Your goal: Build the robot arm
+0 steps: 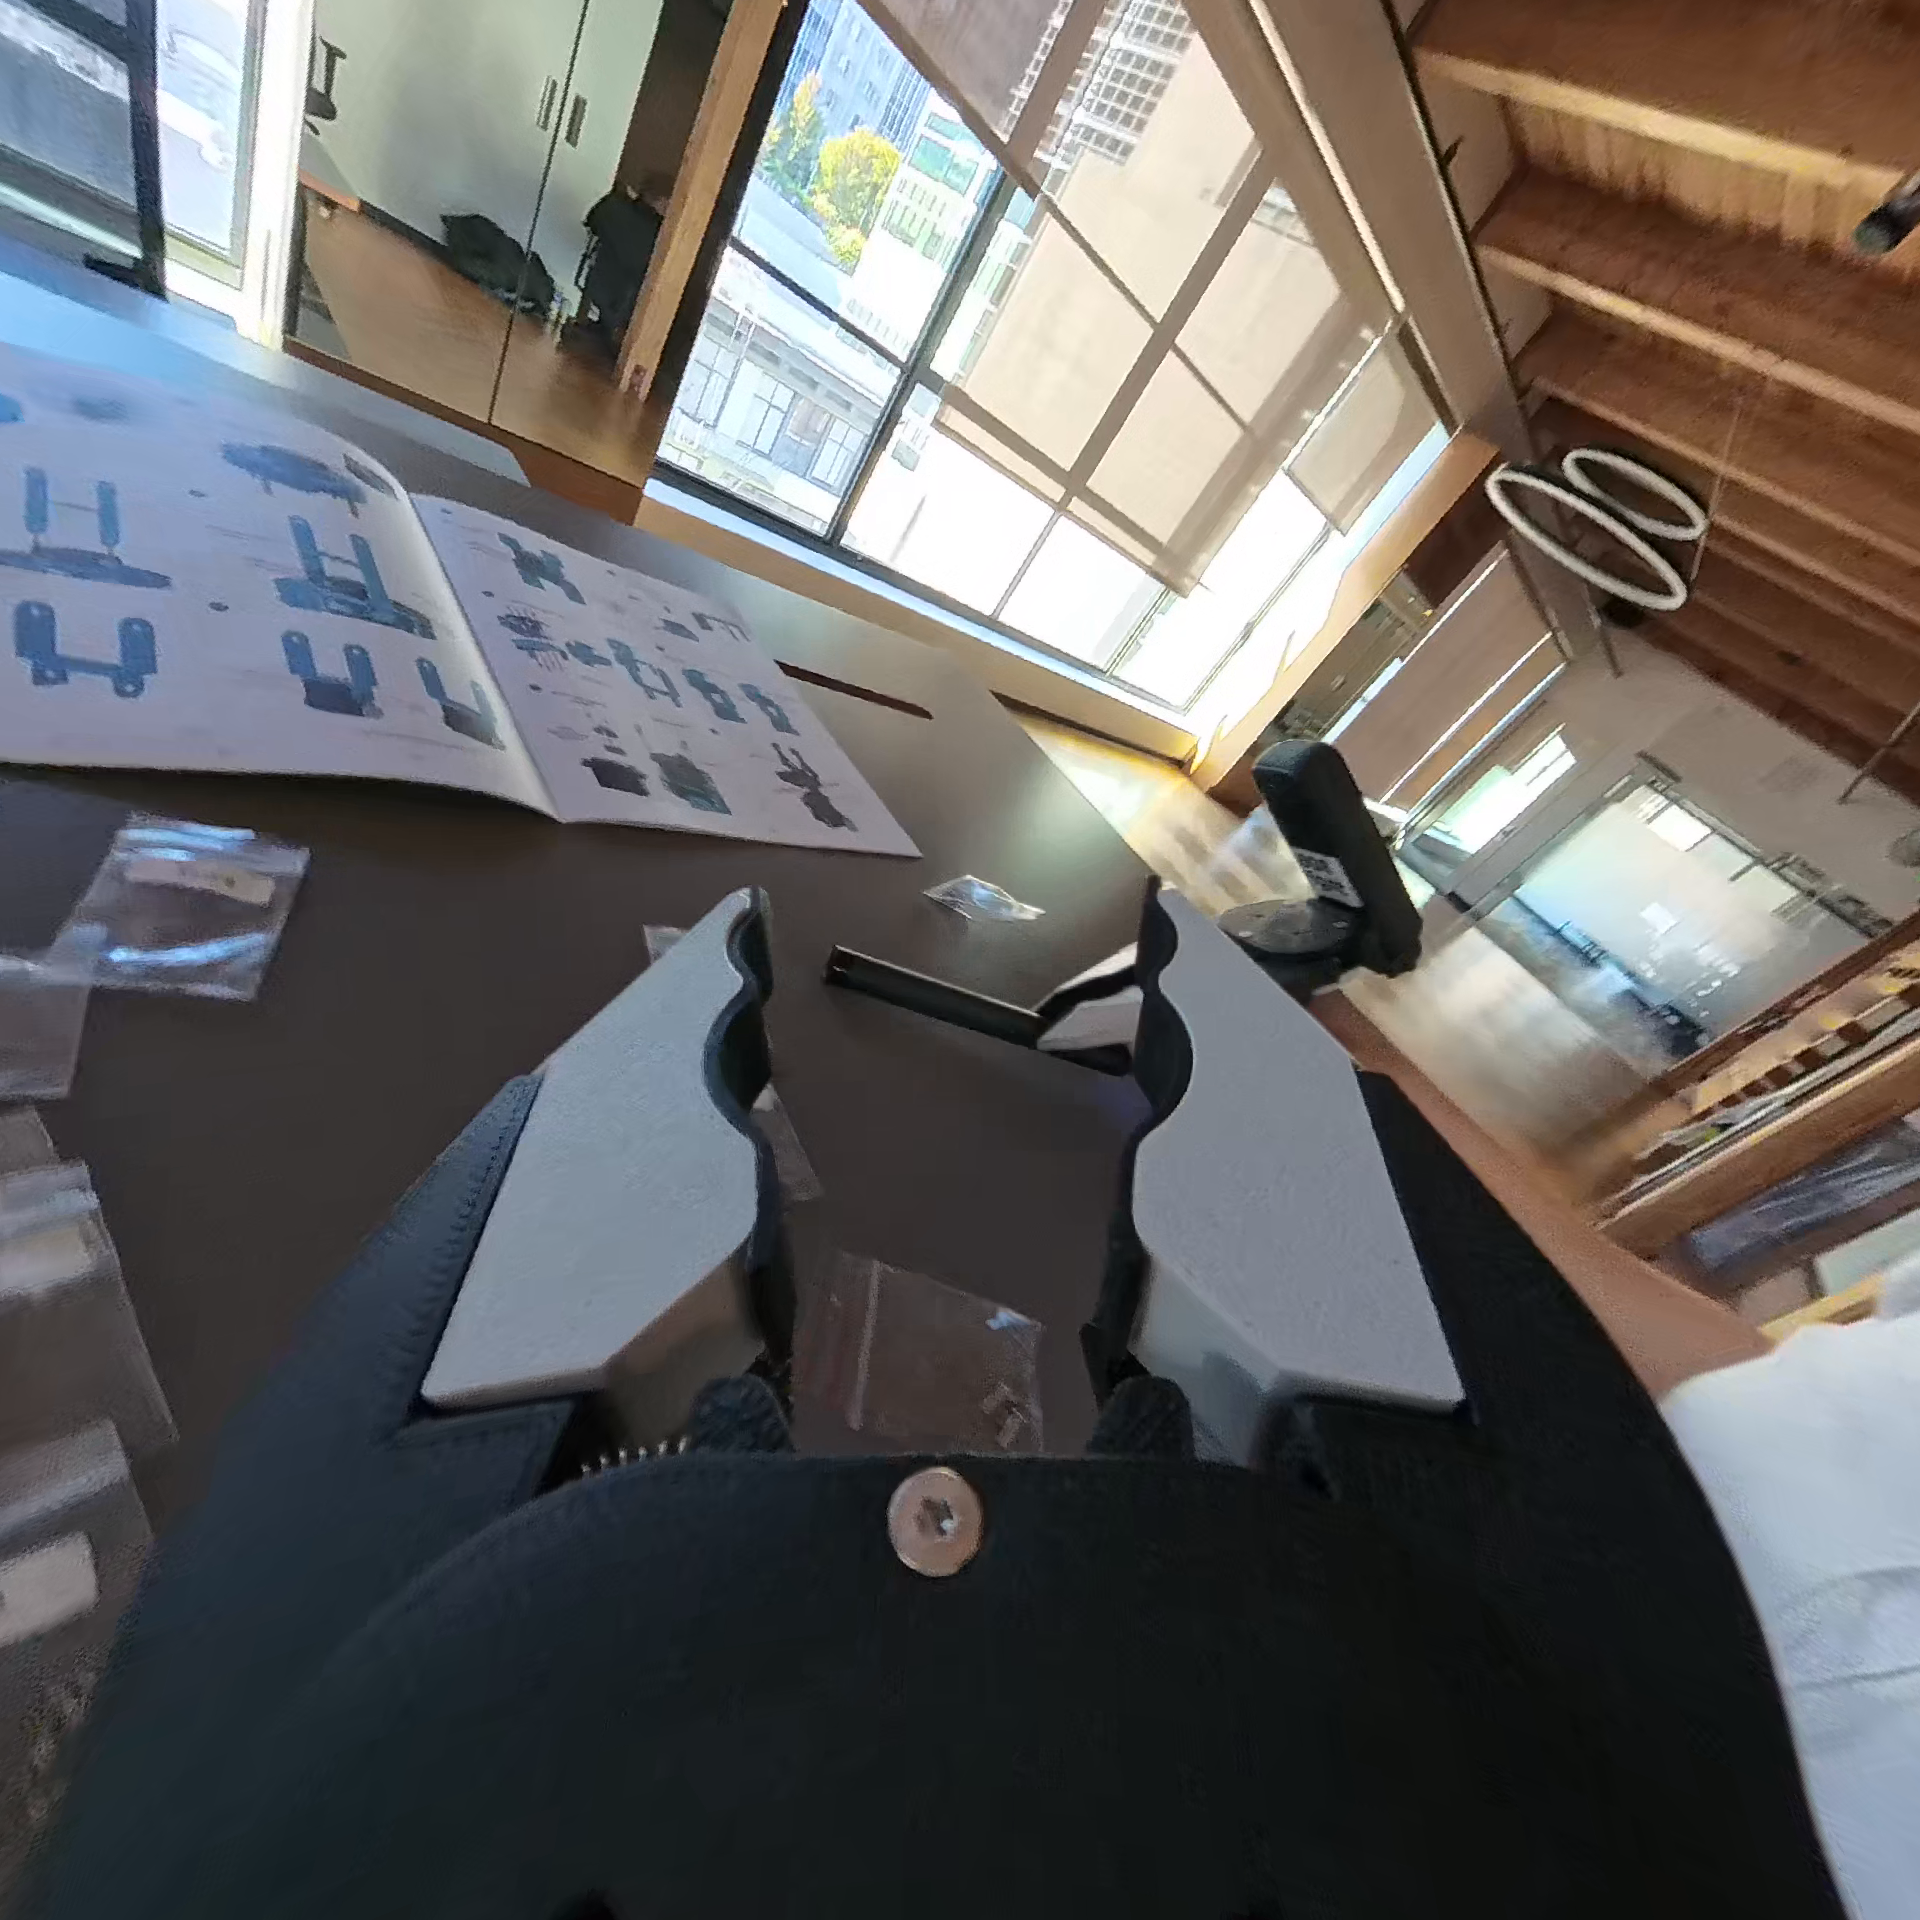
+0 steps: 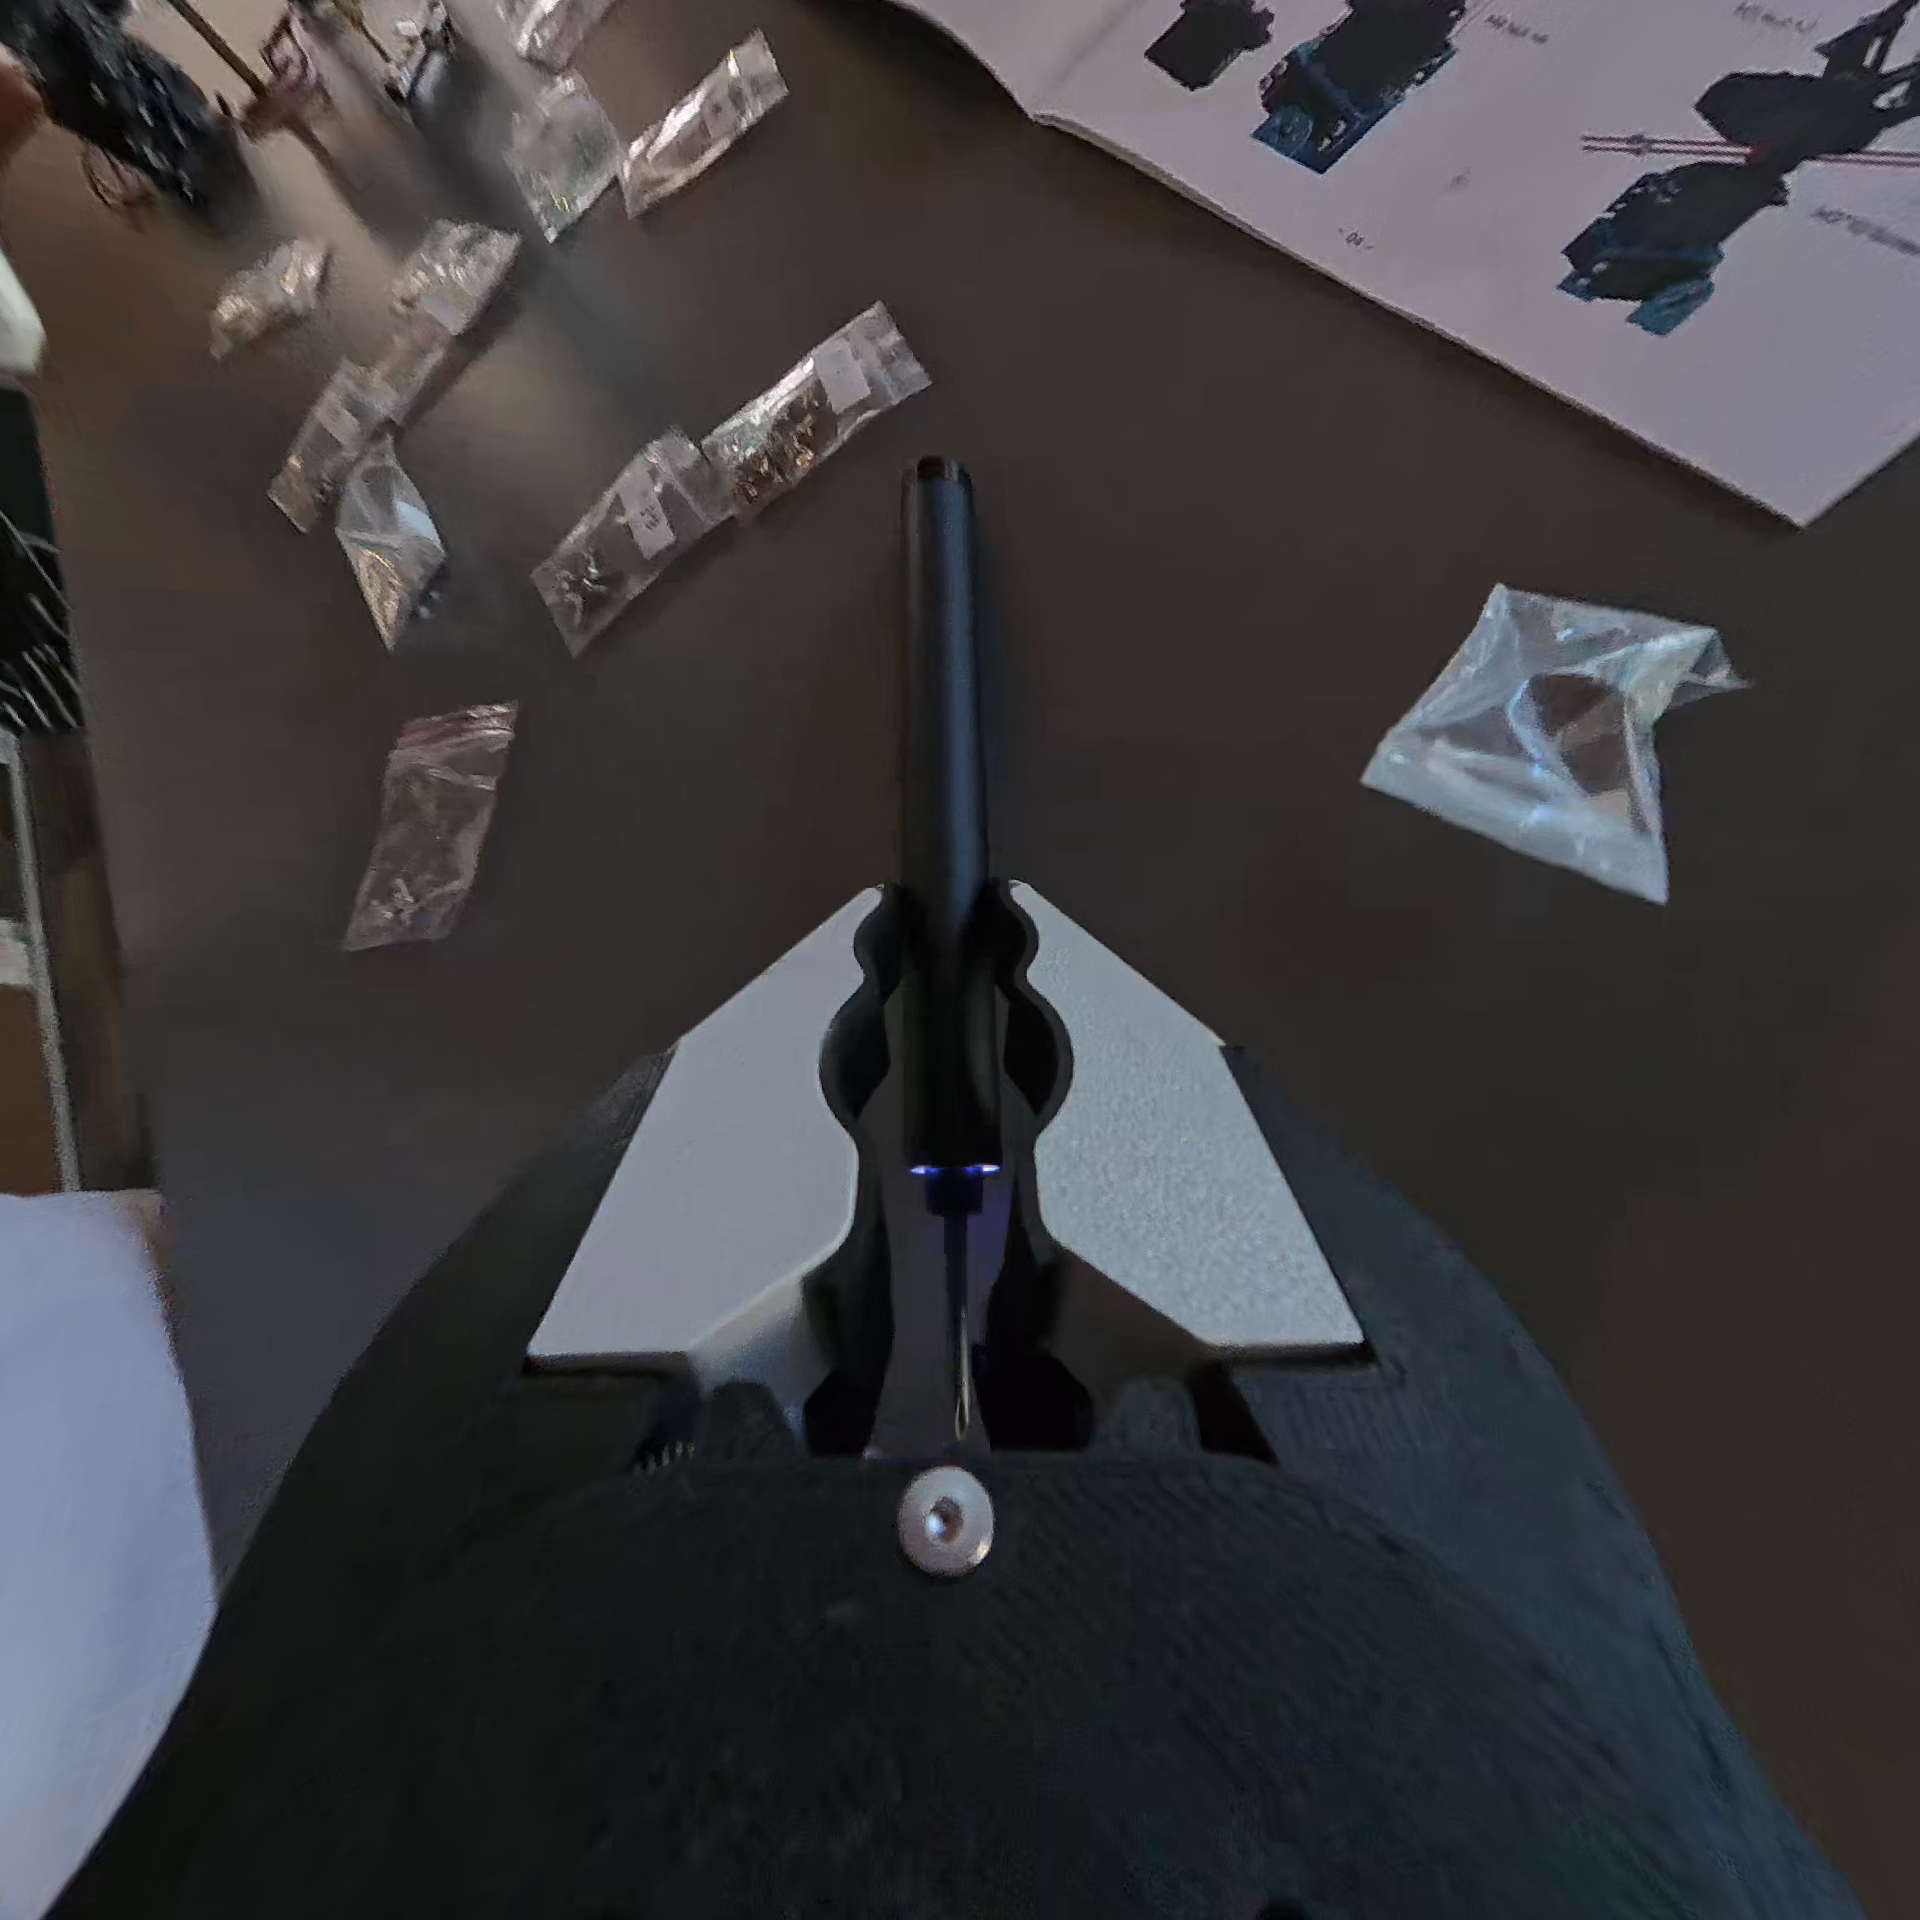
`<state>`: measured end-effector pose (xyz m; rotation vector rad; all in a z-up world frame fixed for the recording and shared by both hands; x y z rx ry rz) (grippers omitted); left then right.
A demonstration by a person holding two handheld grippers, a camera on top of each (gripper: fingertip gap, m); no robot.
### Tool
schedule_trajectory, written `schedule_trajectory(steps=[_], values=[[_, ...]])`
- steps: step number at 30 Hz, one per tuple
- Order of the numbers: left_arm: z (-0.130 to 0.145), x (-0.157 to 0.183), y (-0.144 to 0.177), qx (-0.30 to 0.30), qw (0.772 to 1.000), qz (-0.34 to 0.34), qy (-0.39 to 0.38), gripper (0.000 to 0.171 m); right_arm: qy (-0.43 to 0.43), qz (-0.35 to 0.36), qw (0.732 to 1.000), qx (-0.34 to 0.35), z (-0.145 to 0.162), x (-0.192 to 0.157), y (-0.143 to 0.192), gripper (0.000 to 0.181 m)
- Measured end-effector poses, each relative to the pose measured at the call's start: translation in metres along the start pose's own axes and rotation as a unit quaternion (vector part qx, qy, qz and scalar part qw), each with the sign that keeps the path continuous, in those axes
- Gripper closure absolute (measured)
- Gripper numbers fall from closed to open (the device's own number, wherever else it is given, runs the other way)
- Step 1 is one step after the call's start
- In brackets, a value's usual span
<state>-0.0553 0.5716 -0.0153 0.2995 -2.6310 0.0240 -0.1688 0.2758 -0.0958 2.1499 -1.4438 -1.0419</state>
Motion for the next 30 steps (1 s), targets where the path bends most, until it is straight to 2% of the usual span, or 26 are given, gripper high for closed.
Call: schedule_trajectory(steps=[4,8,12,17,22,30], values=[[-0.018,-0.024,-0.044,0.01,0.999,-0.002,-0.038,0.103,0.04,-0.011,0.998,-0.04,-0.01,0.01,-0.01,0.165],[-0.042,-0.048,-0.092,0.052,0.996,-0.003,-0.067,0.104,0.075,-0.026,0.994,-0.072,-0.018,0.014,-0.012,0.165],[-0.053,-0.06,-0.129,0.079,0.994,-0.003,-0.079,0.105,0.119,-0.029,0.991,-0.062,-0.019,0.017,-0.014,0.164],[-0.048,-0.072,-0.129,0.091,0.993,-0.014,-0.067,0.11,0.172,0.006,0.984,-0.047,-0.012,0.014,-0.009,0.163],[-0.039,-0.079,-0.122,0.061,0.993,-0.058,-0.086,0.113,0.161,0.0,0.986,-0.045,-0.01,0.016,-0.008,0.163],[-0.03,-0.08,-0.127,0.033,0.996,-0.041,-0.066,0.113,0.13,0.001,0.991,-0.046,-0.01,0.019,-0.003,0.163]])
Point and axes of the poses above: each gripper's, where its closed fingertips meet, y back along the fingers, z out of its underside, x = y × z across the jaws, the point moved 9 cm from there along y, back along the fingers, and after that the axes turned 3 degrees about -y, right-handed, at the moved point
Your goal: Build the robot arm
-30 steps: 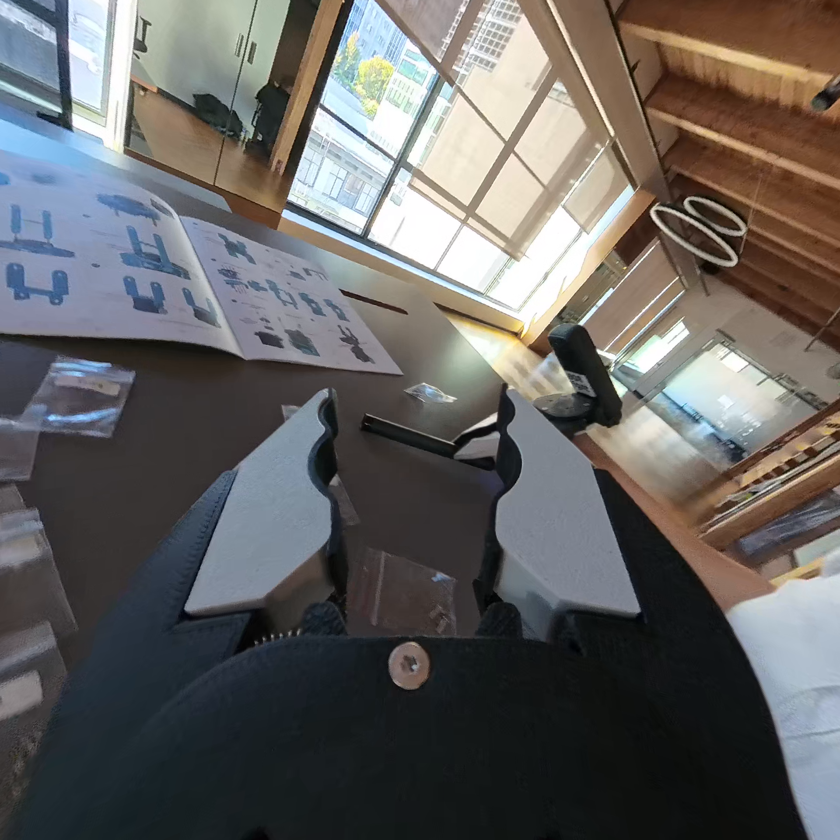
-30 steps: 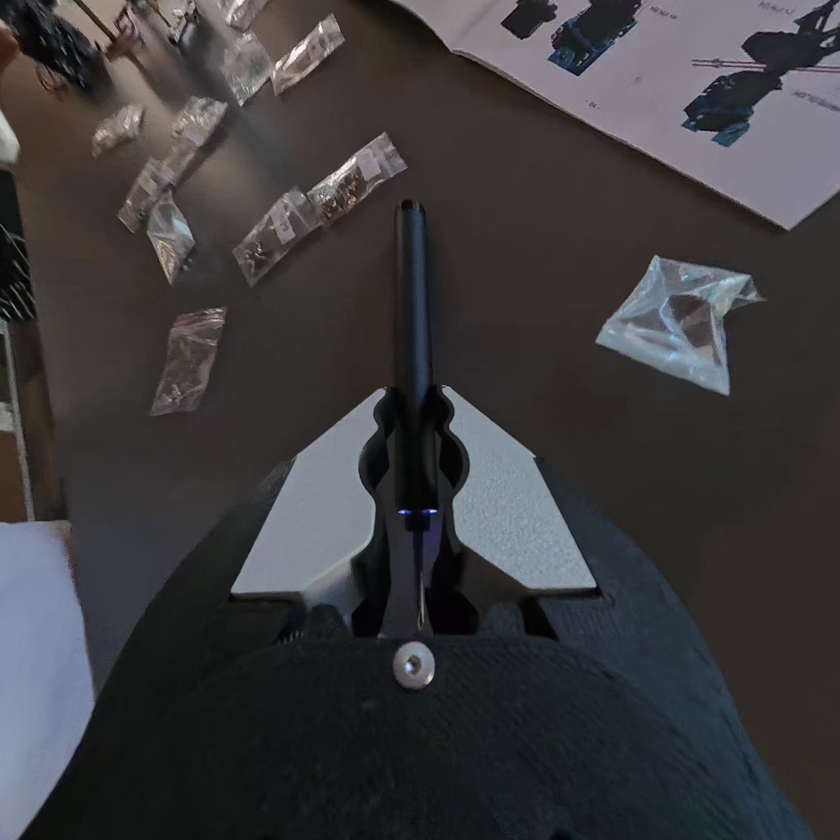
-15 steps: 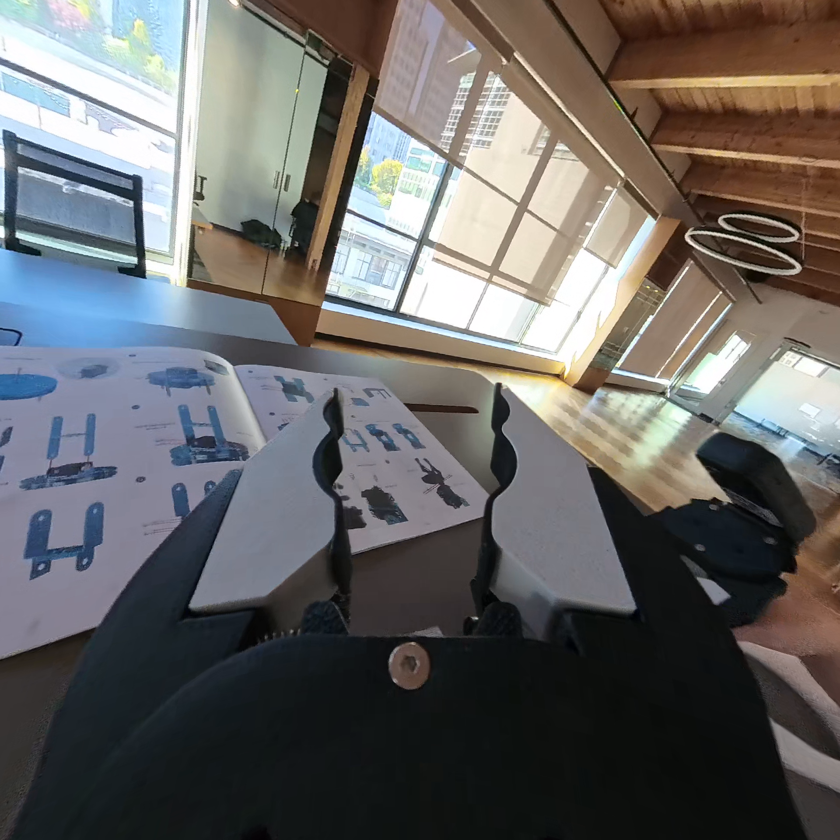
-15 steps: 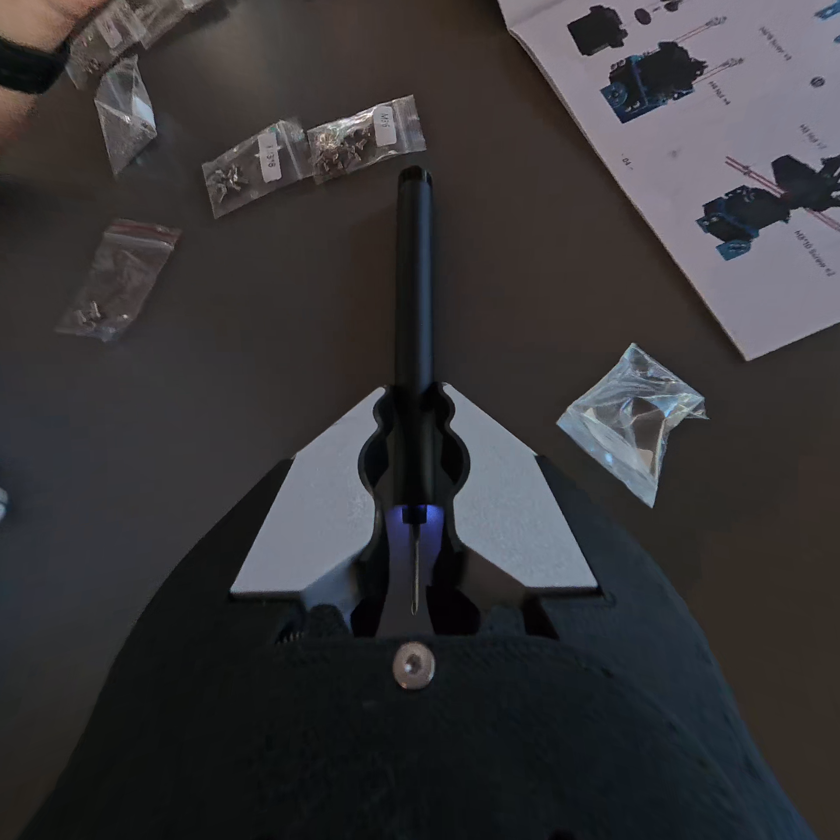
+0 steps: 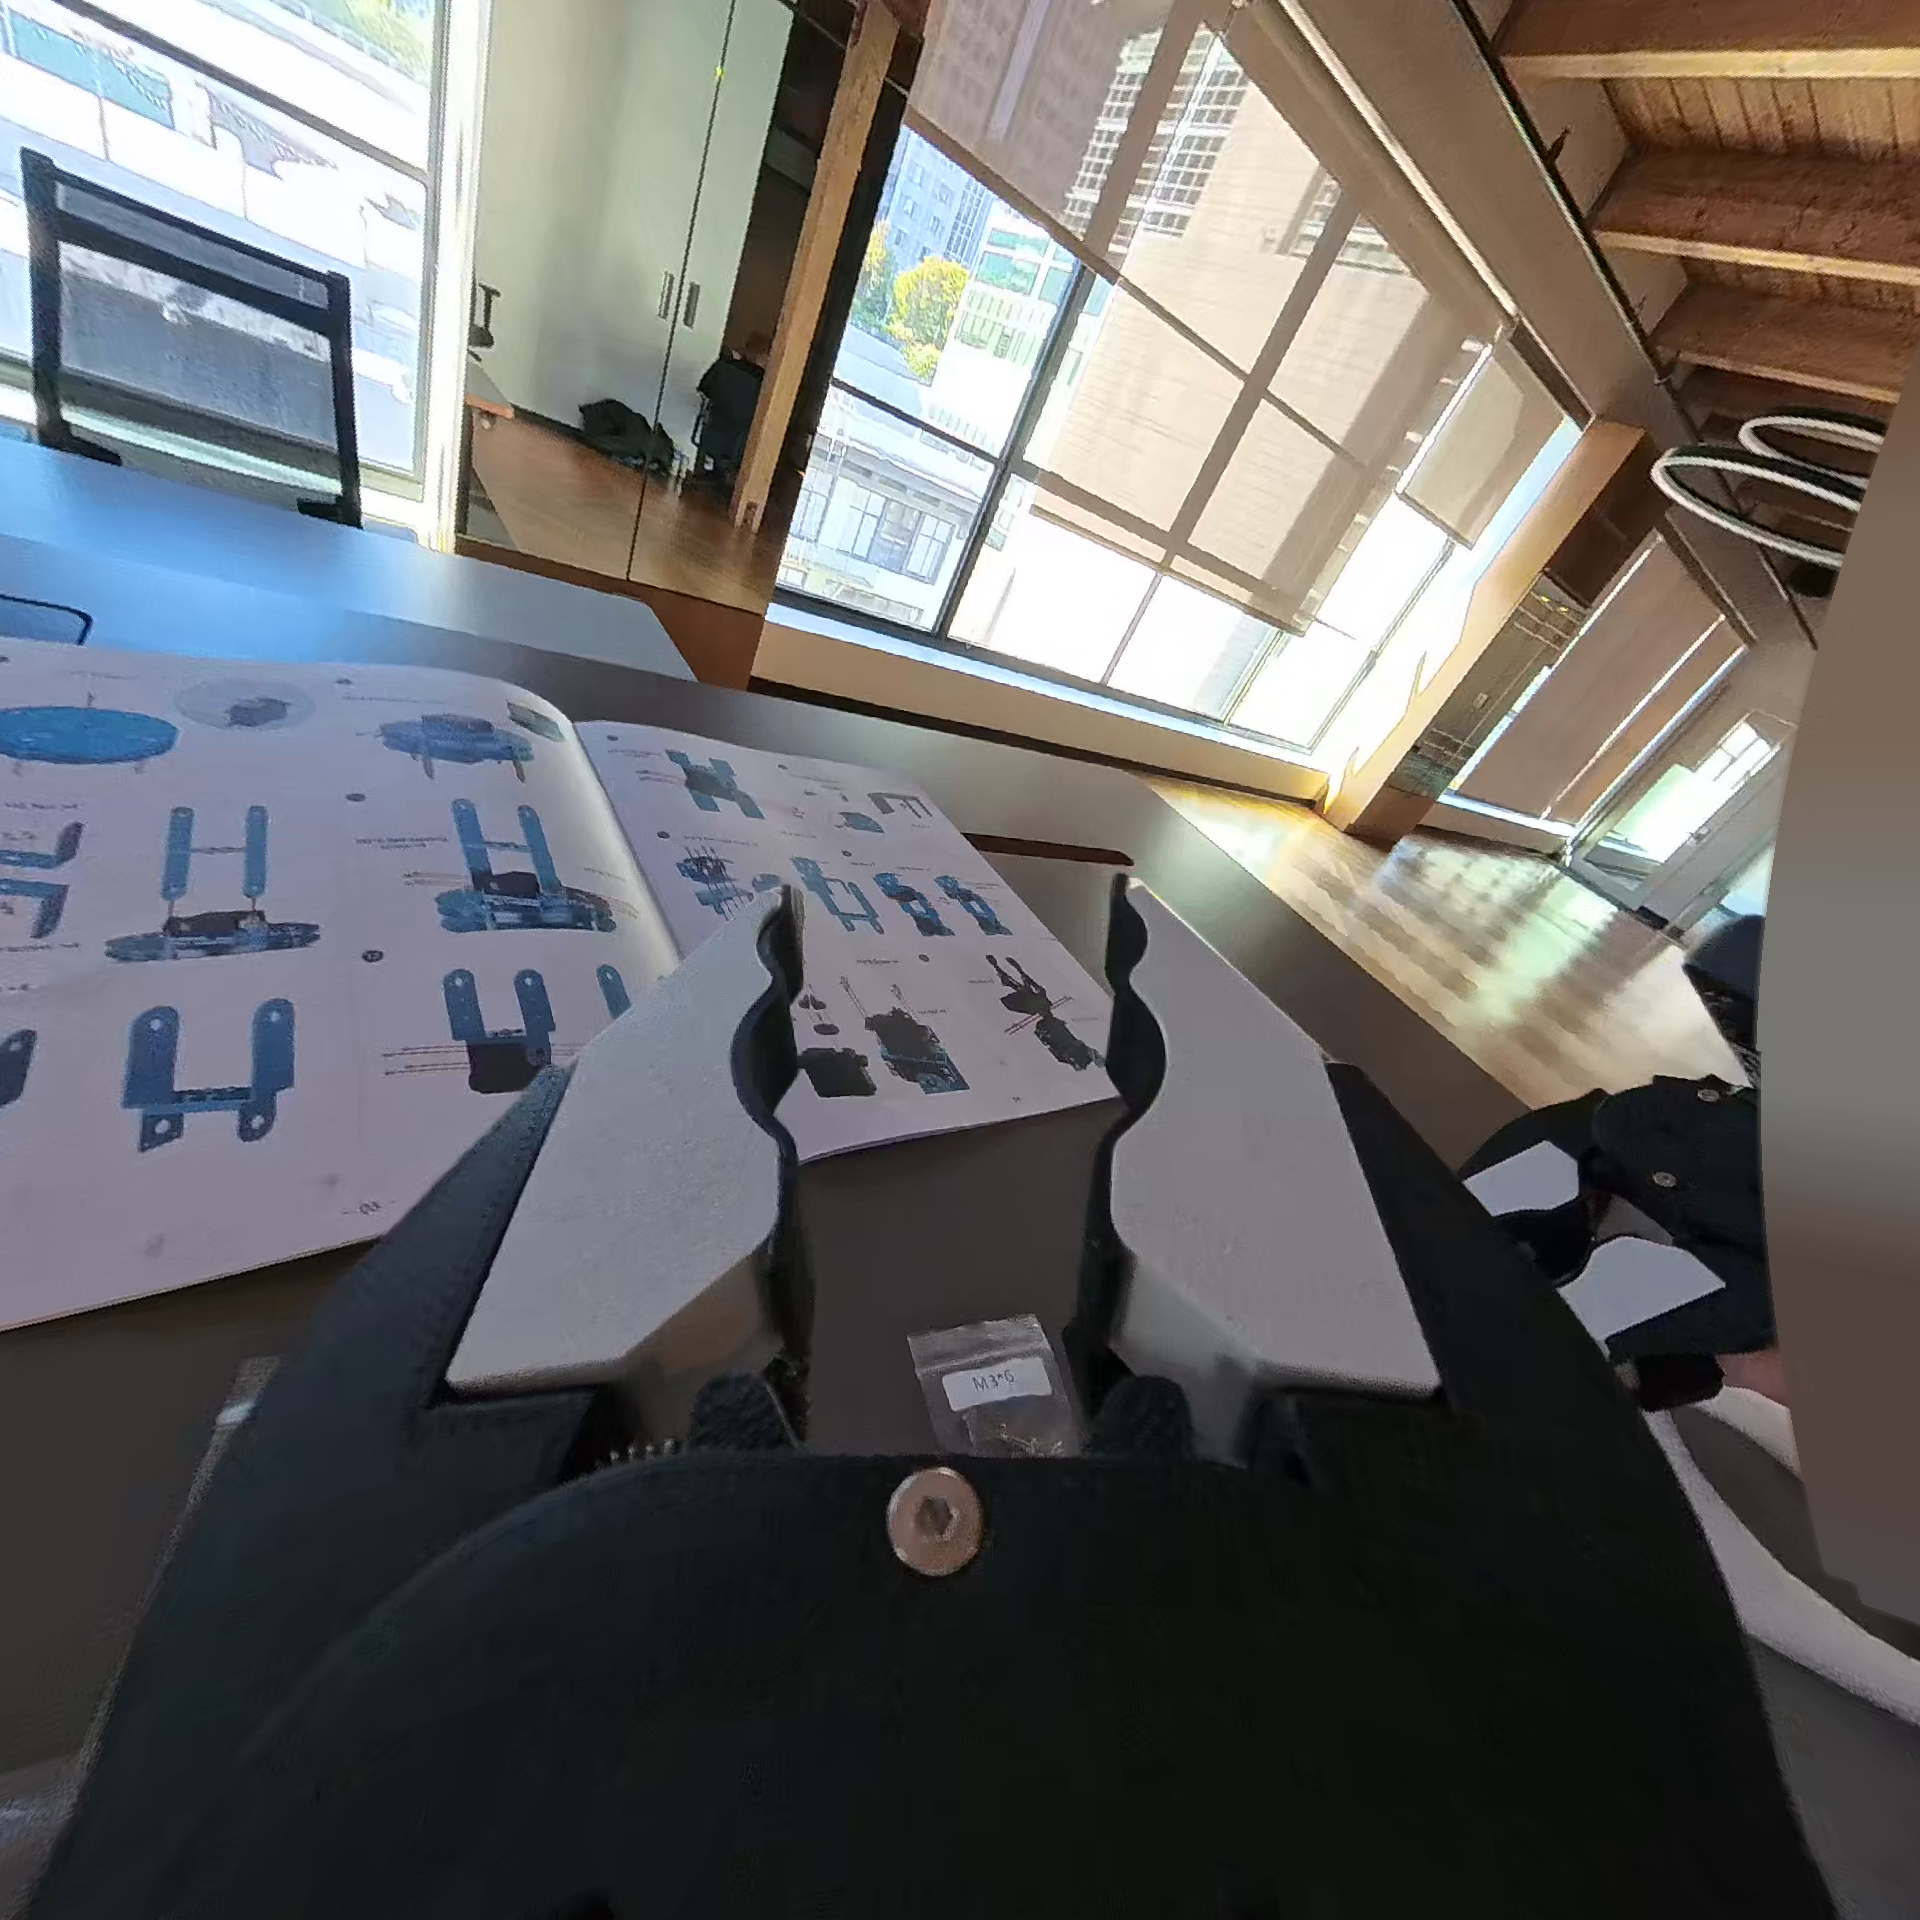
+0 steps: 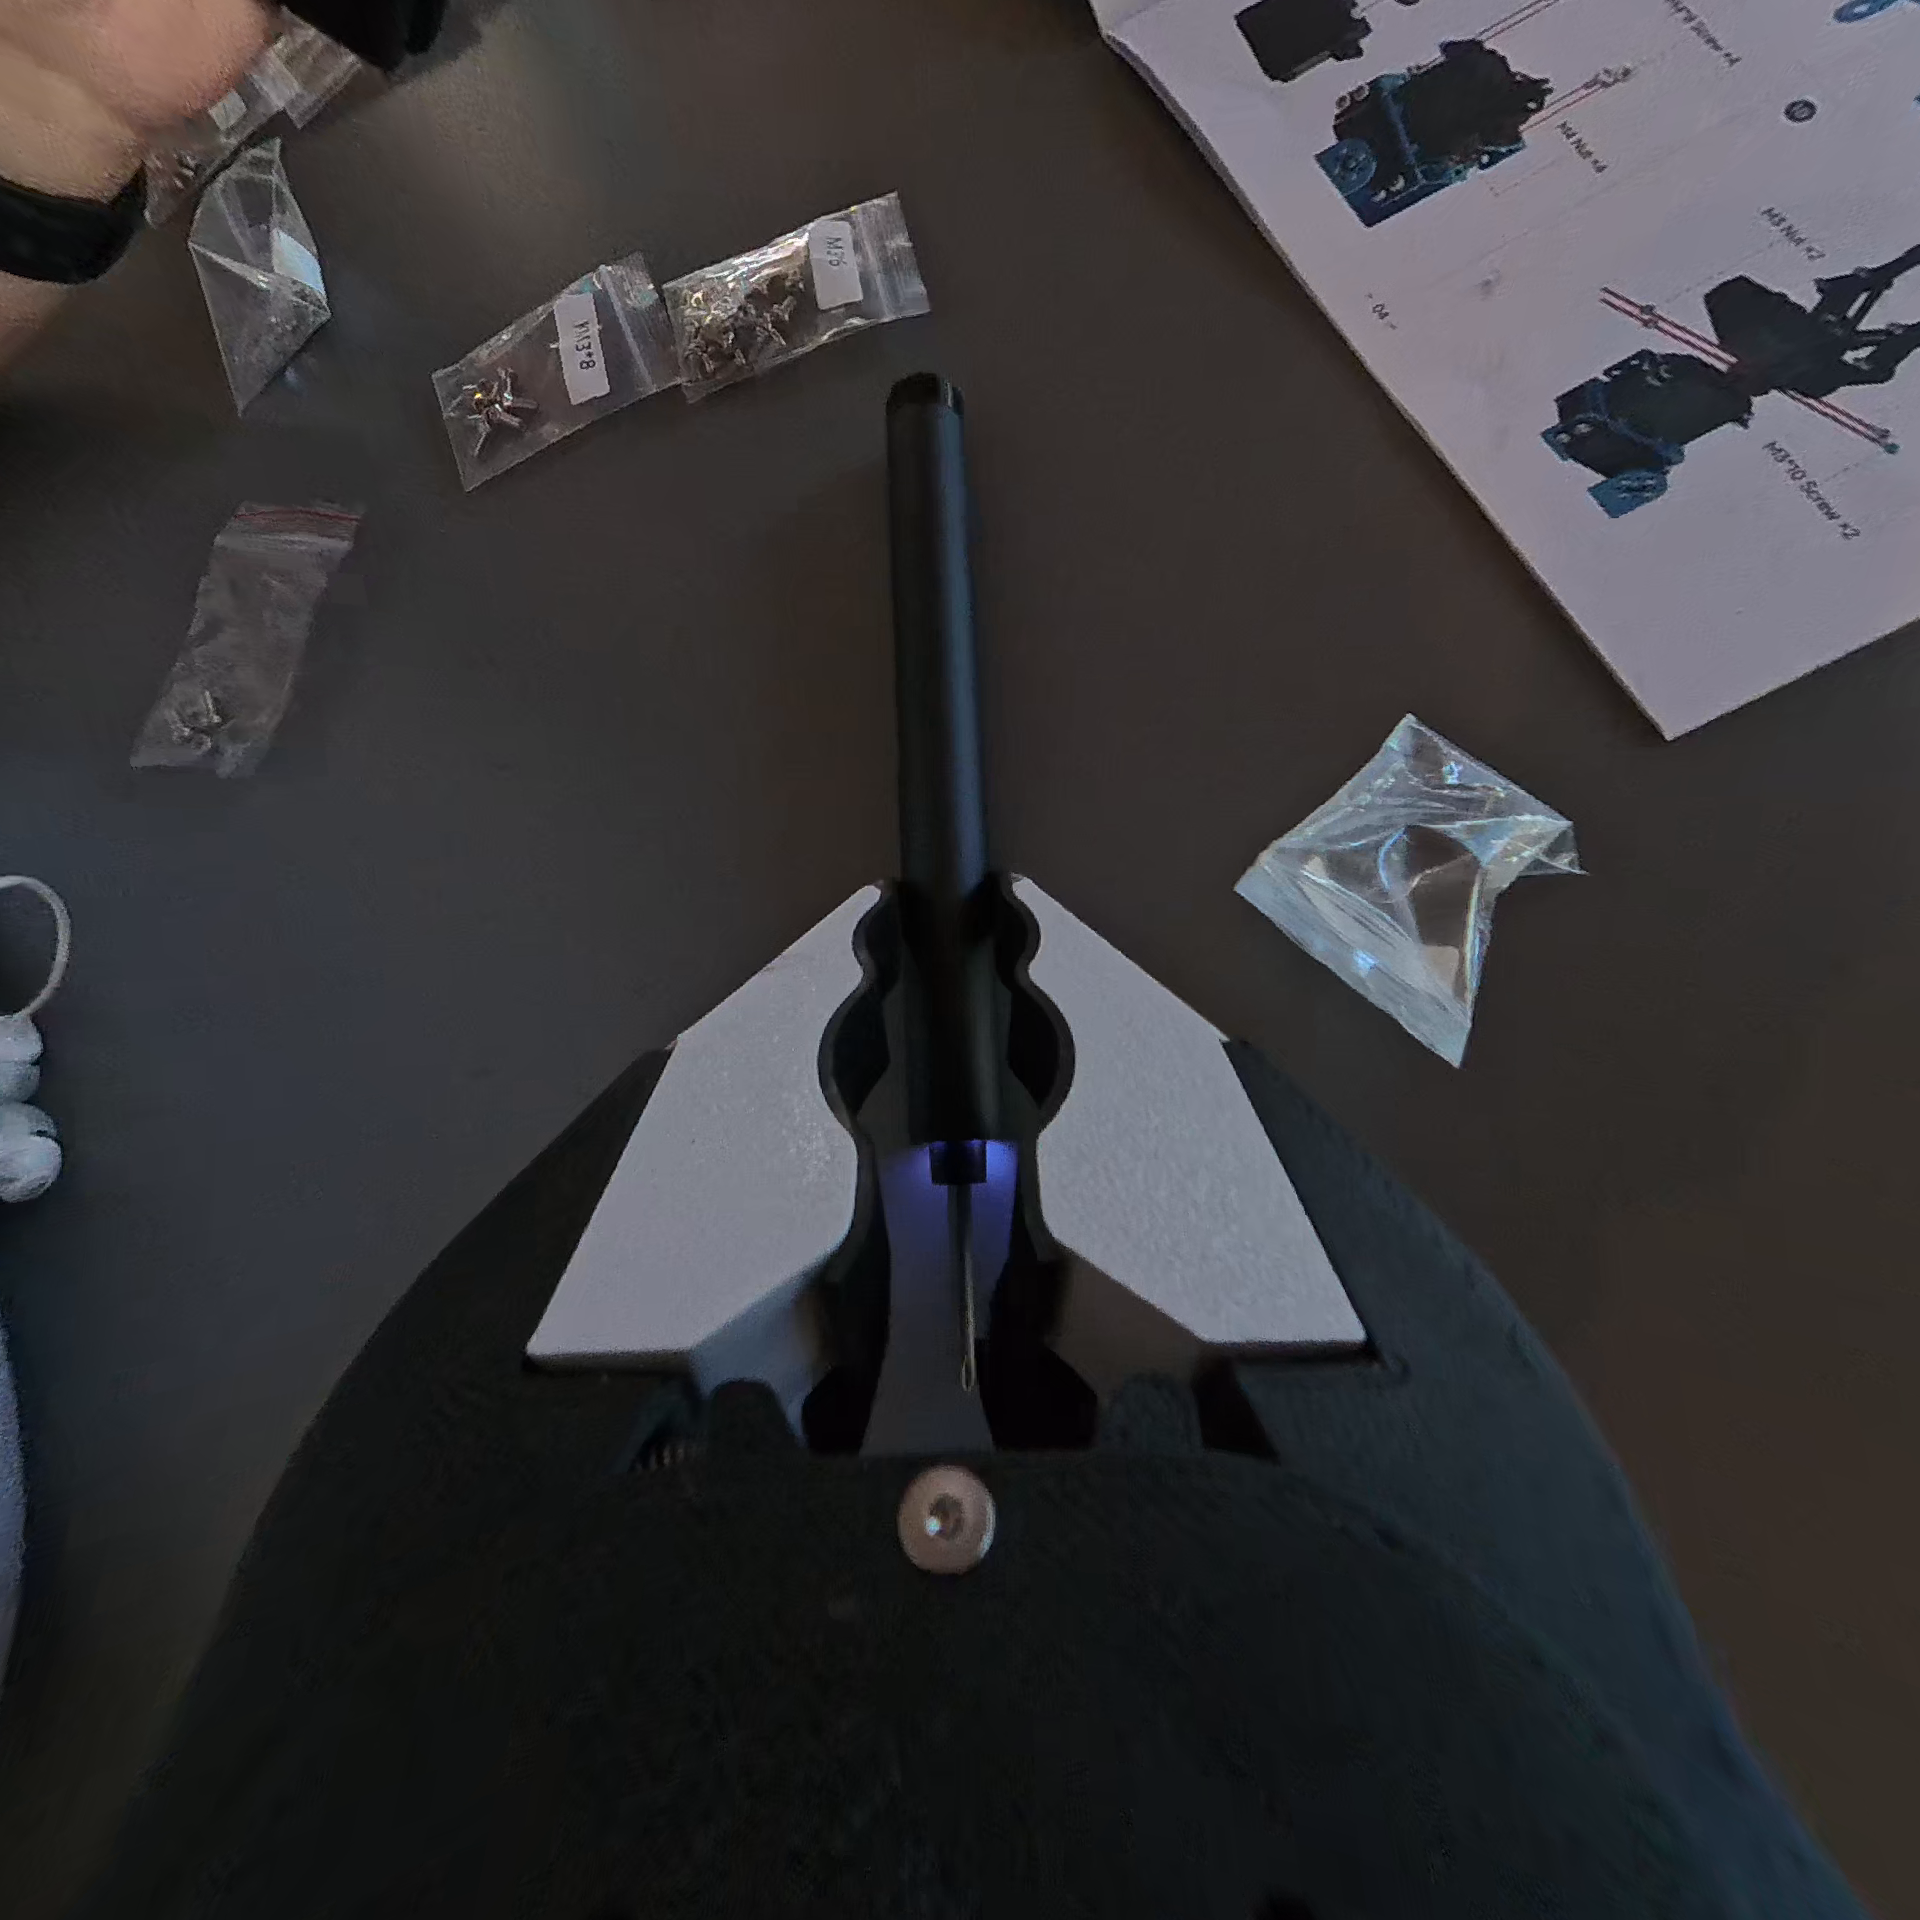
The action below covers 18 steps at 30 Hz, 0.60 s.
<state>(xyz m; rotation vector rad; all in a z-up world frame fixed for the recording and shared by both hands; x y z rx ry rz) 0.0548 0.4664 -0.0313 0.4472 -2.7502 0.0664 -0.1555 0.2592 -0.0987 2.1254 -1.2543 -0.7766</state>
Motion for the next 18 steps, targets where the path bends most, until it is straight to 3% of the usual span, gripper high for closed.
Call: schedule_trajectory(steps=[8,18], values=[[0.001,-0.006,0.001,0.0,0.999,0.008,0.036,0.113,-0.08,-0.056,0.995,0.02,0.004,0.013,0.009,0.156],[0.004,-0.012,0.003,0.007,0.999,0.001,0.046,0.114,-0.086,-0.056,0.995,0.012,0.006,0.015,0.006,0.164]])
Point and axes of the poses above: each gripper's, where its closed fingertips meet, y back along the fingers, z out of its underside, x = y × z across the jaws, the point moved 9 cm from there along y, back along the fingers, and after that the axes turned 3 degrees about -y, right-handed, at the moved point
